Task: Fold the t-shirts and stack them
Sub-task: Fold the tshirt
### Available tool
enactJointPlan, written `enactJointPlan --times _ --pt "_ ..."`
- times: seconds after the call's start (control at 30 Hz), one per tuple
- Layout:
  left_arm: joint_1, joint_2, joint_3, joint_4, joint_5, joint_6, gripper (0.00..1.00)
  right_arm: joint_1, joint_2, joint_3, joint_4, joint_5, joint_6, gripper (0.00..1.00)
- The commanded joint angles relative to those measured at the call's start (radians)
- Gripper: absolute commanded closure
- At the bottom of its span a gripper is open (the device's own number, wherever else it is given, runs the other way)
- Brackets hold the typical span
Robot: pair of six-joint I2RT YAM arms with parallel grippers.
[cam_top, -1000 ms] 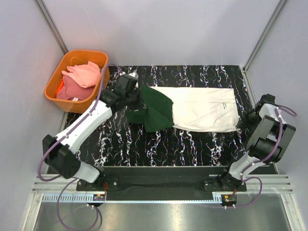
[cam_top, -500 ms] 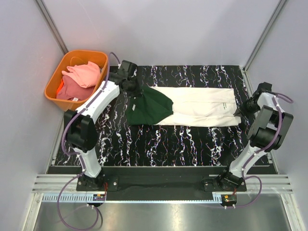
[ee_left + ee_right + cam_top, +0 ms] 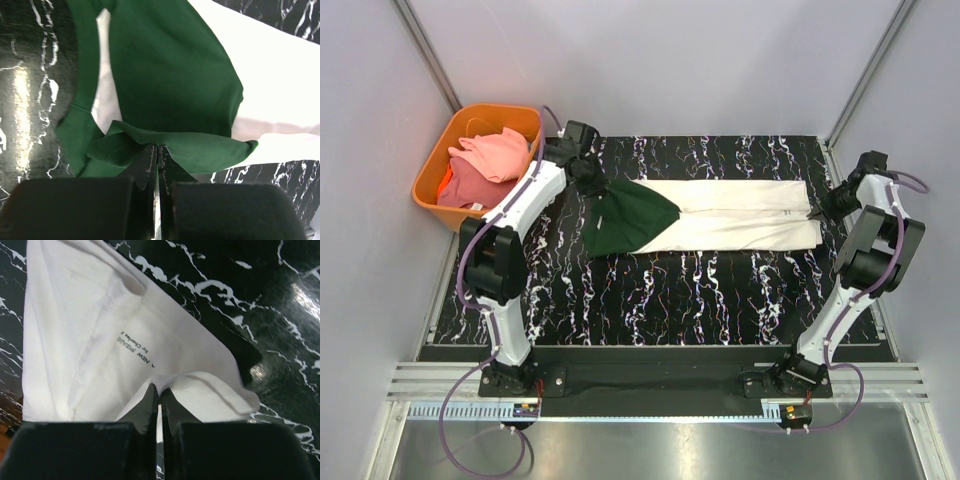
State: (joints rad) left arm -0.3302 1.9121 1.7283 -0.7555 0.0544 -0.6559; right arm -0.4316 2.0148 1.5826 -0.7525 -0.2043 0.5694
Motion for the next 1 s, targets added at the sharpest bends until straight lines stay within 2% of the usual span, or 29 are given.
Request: enactJointPlan --times 0.0,0.33,0.97 --pt "0.019 0.014 0.059 0.025 -0.024 -0.010 1.00 0.004 0.044 0.080 0.004 -0.029 -0.009 1.00" --pt "0.049 0.036 0.065 0.025 -0.039 -0.017 1.00 0.010 0.153 0.200 -0.001 -0.096 -0.006 0.98" --pt "0.068 0.195 0.195 0.025 0.001 -0.002 1.00 0.017 0.245 0.275 -0.011 -0.069 -0.011 0.89"
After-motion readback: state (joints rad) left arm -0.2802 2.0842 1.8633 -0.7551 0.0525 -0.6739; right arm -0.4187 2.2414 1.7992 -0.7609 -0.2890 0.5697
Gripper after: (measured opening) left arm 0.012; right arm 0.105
